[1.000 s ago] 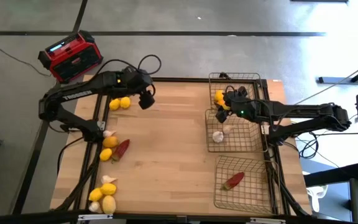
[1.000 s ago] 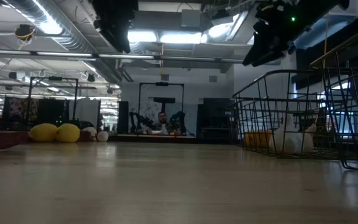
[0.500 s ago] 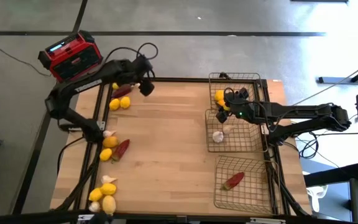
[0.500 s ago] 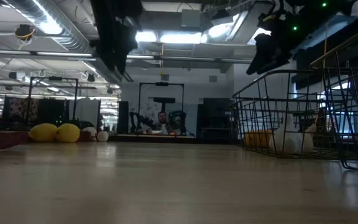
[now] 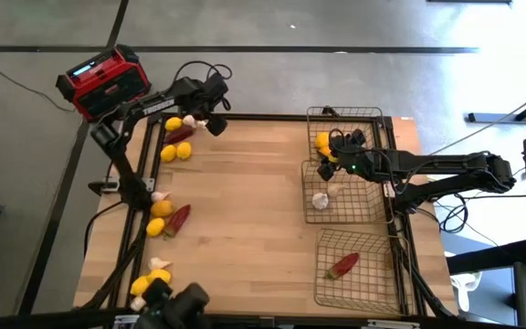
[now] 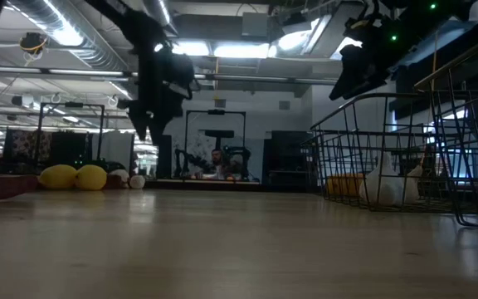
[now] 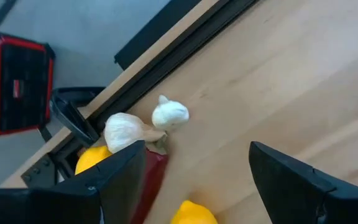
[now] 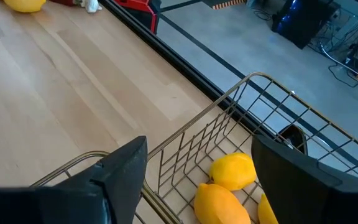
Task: Sort produce into baskets
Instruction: Put the white garlic into the middle wire basket
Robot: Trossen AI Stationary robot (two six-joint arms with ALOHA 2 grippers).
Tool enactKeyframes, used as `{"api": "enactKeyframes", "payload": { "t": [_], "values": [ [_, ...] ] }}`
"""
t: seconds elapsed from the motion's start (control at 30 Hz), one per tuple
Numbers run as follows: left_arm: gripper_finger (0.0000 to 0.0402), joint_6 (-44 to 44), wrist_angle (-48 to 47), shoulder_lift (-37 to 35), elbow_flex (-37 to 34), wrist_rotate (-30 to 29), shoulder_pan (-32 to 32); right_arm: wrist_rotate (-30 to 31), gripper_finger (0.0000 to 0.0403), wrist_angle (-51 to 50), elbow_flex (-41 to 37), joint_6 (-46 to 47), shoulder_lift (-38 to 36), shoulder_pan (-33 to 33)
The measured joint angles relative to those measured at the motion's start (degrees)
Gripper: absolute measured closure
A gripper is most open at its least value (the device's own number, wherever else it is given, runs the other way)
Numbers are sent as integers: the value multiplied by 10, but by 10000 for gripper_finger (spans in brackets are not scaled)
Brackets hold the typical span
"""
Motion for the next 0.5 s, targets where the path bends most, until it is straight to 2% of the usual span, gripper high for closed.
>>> {"api": "enactKeyframes", "payload": {
  "t": [0.5],
  "values": [
    [119, 10, 63, 98, 0, 0, 44, 0, 121, 0, 0, 0, 0, 0]
  ]
}}
